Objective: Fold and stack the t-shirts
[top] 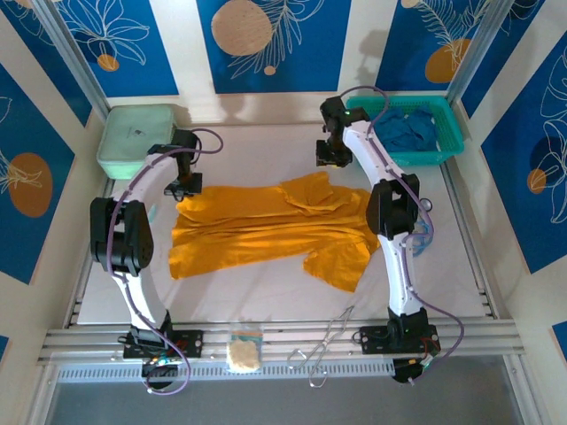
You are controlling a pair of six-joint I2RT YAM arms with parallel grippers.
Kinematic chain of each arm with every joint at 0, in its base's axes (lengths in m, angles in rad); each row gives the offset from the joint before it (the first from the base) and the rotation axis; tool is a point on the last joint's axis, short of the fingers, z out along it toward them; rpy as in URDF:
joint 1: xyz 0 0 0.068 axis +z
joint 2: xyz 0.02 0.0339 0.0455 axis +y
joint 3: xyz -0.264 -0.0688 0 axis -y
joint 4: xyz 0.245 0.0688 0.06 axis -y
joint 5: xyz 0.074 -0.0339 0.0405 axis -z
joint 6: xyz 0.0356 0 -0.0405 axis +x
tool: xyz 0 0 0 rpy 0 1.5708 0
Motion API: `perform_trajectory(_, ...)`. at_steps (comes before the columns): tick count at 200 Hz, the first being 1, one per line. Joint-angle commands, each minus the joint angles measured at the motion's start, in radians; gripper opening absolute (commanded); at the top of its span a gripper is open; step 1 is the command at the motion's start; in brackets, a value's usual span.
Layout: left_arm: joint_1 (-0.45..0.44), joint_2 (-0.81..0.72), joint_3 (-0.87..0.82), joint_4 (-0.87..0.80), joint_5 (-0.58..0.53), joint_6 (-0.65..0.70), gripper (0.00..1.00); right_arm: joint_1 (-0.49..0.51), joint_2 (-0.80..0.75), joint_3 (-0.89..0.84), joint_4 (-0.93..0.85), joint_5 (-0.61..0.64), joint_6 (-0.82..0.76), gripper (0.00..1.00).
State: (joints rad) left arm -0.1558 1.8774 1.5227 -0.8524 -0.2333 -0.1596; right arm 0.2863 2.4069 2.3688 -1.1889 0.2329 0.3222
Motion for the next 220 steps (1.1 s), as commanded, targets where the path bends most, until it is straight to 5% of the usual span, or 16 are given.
perform_trajectory(1,-0.011,-0.023,0.008,-0.025,-0.023,-0.011,0.0,-0.013,0.098,0.064,-0.029,-0.049,-0.068,0.42)
perform_trajectory(151,-0.035,0.011,0.004,-0.014,-0.041,-0.003,0.0,-0.039,0.322,0.216,-0.018,-0.143,-0.092,0.36)
perform_trajectory(220,-0.039,0.033,-0.007,-0.002,-0.042,-0.003,0.0,-0.024,0.374,0.231,-0.031,-0.142,-0.094,0.19)
